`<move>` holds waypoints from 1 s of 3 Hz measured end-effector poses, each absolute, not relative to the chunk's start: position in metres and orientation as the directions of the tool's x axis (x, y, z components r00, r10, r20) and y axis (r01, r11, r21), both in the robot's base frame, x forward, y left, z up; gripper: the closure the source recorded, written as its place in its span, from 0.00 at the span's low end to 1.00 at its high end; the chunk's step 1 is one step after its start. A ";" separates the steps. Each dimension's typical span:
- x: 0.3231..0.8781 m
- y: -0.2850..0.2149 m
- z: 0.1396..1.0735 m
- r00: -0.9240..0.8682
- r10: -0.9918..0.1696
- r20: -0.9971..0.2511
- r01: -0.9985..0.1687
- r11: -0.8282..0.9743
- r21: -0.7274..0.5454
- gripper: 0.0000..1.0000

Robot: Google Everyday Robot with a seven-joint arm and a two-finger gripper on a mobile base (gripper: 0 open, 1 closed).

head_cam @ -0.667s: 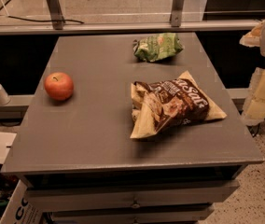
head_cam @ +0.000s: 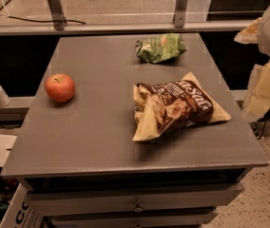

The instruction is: Pick green jalapeno chip bag

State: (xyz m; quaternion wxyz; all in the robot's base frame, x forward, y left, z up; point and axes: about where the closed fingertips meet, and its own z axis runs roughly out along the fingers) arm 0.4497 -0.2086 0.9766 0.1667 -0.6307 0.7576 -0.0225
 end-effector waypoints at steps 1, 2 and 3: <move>0.489 -0.198 0.970 -0.082 -0.961 -0.266 -0.963 0.145 -0.225 0.00; 0.541 -0.191 0.962 -0.086 -0.932 -0.353 -0.967 0.163 -0.195 0.00; 0.584 -0.181 0.961 -0.136 -0.865 -0.483 -0.955 0.244 -0.168 0.00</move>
Offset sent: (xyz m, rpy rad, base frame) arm 0.1544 0.0219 -0.0249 0.2643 0.0668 0.0609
